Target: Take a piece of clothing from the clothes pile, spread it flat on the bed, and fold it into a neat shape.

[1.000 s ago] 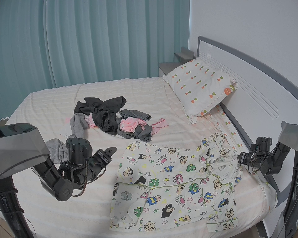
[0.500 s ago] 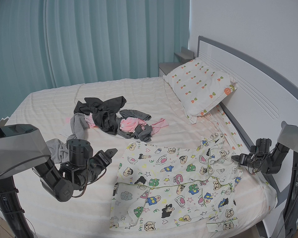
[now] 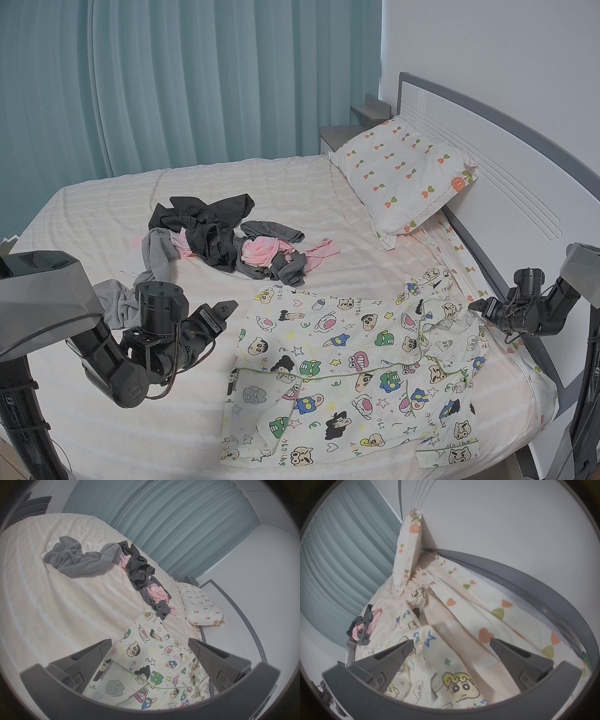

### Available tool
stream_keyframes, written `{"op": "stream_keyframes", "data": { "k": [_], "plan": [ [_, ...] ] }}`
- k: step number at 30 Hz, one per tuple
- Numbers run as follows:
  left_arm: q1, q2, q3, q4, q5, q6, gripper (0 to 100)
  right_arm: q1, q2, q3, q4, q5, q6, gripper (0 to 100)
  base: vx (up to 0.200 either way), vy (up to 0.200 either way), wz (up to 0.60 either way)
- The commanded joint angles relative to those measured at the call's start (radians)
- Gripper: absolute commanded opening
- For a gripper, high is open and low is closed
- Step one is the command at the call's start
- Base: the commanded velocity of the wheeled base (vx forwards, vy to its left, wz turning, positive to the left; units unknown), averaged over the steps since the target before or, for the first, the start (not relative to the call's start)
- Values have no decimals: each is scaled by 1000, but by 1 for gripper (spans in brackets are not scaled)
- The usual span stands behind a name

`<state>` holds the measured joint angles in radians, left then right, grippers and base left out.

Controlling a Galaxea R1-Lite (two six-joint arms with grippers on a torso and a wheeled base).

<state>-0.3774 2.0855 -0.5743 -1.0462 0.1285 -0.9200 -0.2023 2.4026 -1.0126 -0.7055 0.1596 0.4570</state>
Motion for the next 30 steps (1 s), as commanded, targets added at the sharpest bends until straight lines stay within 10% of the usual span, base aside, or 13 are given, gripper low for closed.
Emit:
{"op": "stream_keyframes", "data": {
  "k": [1,30],
  "plan": [
    [0,2,1,0,5,-2,100,-5,-13,-14,5,-6,9,100,0,0,0],
    [-11,16,-3,0,11,0,100,34,6,84,-14,-95,-228,100,0,0,0]
  ]
}}
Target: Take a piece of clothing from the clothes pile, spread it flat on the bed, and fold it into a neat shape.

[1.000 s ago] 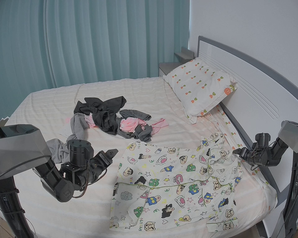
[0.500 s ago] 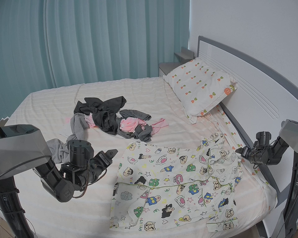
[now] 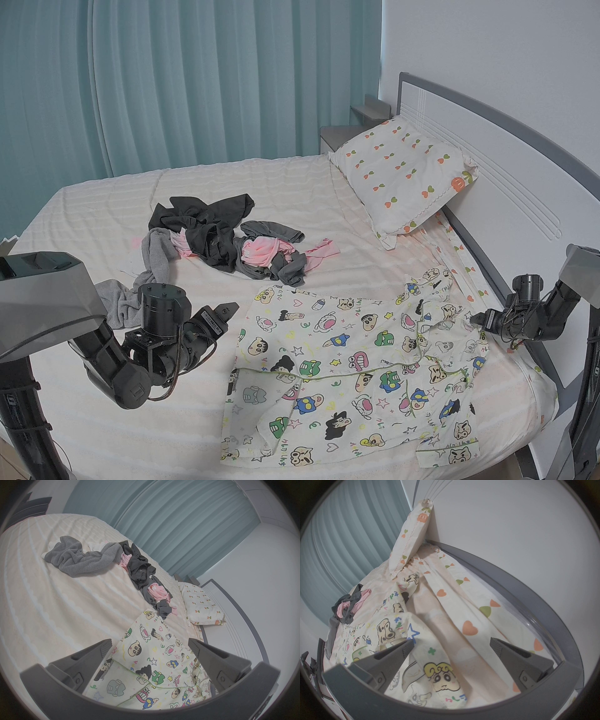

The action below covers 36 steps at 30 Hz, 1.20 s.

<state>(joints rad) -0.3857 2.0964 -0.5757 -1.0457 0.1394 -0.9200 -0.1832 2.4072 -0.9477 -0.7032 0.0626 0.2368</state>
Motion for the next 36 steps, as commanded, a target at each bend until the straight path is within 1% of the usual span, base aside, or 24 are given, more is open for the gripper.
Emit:
{"op": "stream_keyframes", "data": {
  "k": [1,6,17,18,24,31,36],
  "plan": [
    [-2,5,-1,0,0,0,100,16,3,24,-25,2,-14,100,0,0,0],
    [-2,5,-1,-2,0,0,100,27,20,35,-73,6,-31,100,0,0,0],
    [-5,5,-1,-2,0,0,100,25,62,12,-58,23,-30,100,0,0,0],
    [-5,5,-1,-2,0,0,100,25,62,10,-58,23,-30,0,0,0,0],
    [-5,5,-1,-2,0,0,100,27,52,18,-61,43,-19,0,0,0,0],
    [-5,5,-1,0,2,1,100,19,21,24,-67,42,4,0,0,0,0],
    [-7,5,1,-2,20,4,100,-1,-10,30,-76,31,-2,0,0,0,0]
  ]
}}
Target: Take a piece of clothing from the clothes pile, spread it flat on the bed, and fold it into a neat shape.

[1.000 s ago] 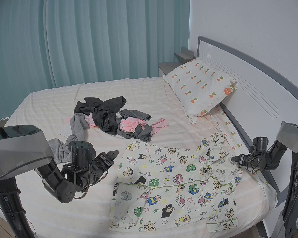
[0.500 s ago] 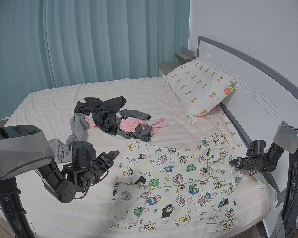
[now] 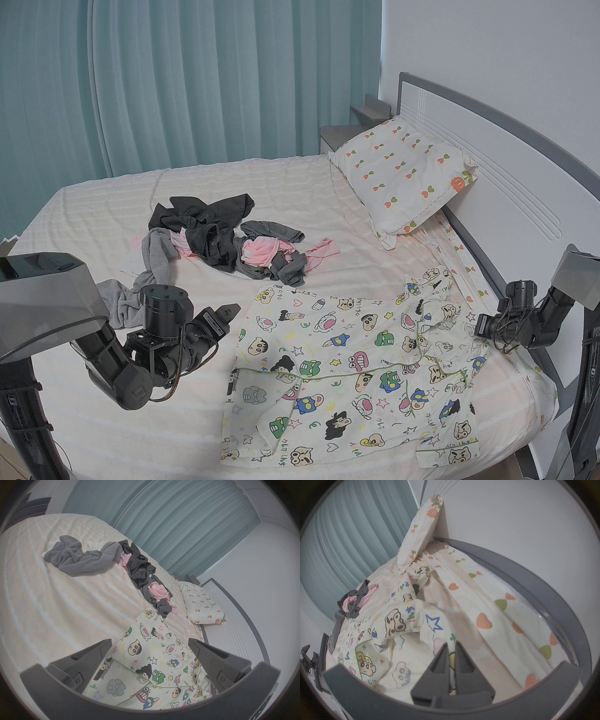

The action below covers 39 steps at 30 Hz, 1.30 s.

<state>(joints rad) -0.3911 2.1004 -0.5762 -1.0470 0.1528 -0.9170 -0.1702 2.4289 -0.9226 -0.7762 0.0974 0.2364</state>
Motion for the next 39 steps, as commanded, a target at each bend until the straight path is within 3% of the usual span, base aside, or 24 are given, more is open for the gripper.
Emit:
{"op": "stream_keyframes", "data": {
  "k": [1,9,17,18,31,36,39],
  "plan": [
    [-2,3,1,-1,13,3,100,-28,-54,8,-3,-8,-6,0,0,0,0],
    [-3,9,-1,-1,13,3,100,-61,-73,4,9,-15,-15,0,0,0,0],
    [-9,26,1,-1,11,1,100,-72,-19,-4,0,-47,-92,0,0,0,0],
    [-15,27,2,-1,7,-2,100,-71,-16,-9,-3,-47,-92,100,0,0,0],
    [-215,109,50,7,-88,0,100,-60,-110,14,-98,-47,-55,100,0,0,0],
    [-262,159,48,7,-87,26,100,-43,-165,90,-109,-45,21,100,0,0,0],
    [-302,201,53,9,-79,118,100,-12,-249,192,-129,-48,106,100,0,0,0]
  ]
}}
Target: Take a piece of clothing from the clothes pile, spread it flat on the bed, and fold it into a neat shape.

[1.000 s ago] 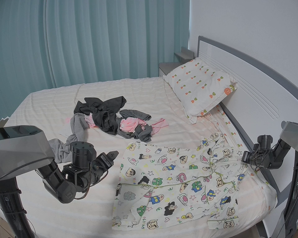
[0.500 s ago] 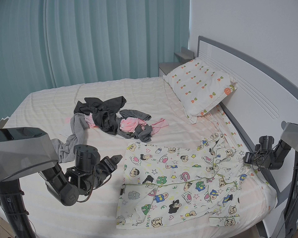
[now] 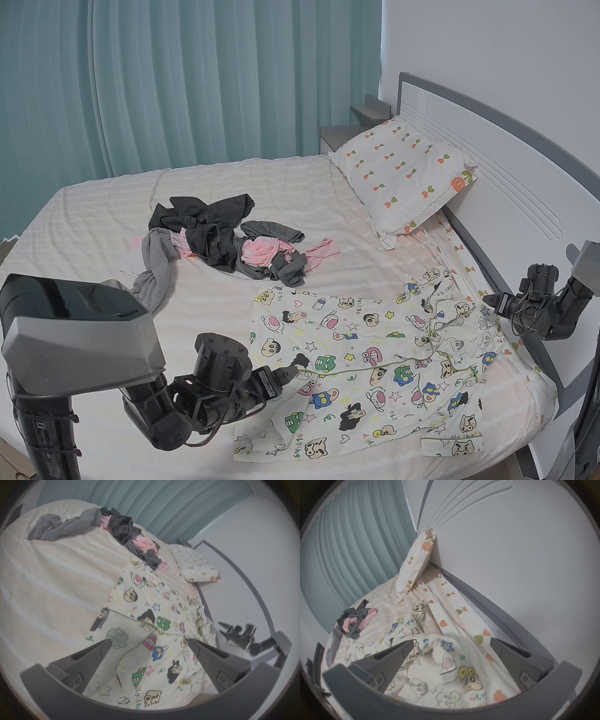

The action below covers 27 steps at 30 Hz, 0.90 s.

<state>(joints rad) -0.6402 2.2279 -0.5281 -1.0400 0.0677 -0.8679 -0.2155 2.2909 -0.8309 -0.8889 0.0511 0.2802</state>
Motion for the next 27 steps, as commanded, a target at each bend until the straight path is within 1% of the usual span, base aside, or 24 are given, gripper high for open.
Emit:
{"op": "stream_keyframes", "data": {
  "k": [1,2,4,5,7,9,11,14,17,19,20,25,27],
  "plan": [
    [-53,73,5,1,6,69,100,33,-111,101,-16,-2,62,100,0,0,0],
    [-64,73,7,1,6,70,100,56,-143,145,-22,-4,76,100,0,0,0],
    [-72,76,5,1,4,69,100,73,-166,179,-22,-20,85,100,0,0,0],
    [-78,79,7,3,3,69,100,96,-183,210,-22,-48,106,100,0,0,0],
    [-84,90,8,3,6,69,100,137,-202,249,-25,-82,149,100,0,0,0],
    [-91,92,8,3,8,70,100,179,-228,285,-58,-119,198,100,0,0,0],
    [-96,93,7,5,8,75,100,212,-243,325,-100,-134,228,100,0,0,0],
    [-124,93,8,6,8,75,100,255,-234,386,-170,-139,235,100,0,0,0],
    [-148,93,8,8,8,75,100,274,-215,427,-232,-137,240,100,0,0,0],
    [-151,95,7,8,9,75,100,278,-208,438,-258,-139,240,100,0,0,0],
    [-153,96,7,8,12,76,100,291,-185,464,-328,-140,240,100,0,0,0],
    [-159,96,7,32,14,79,100,315,-106,515,-452,-142,238,100,0,0,0],
    [-164,95,5,49,20,92,100,318,-73,518,-505,-166,235,100,0,0,0]
  ]
}}
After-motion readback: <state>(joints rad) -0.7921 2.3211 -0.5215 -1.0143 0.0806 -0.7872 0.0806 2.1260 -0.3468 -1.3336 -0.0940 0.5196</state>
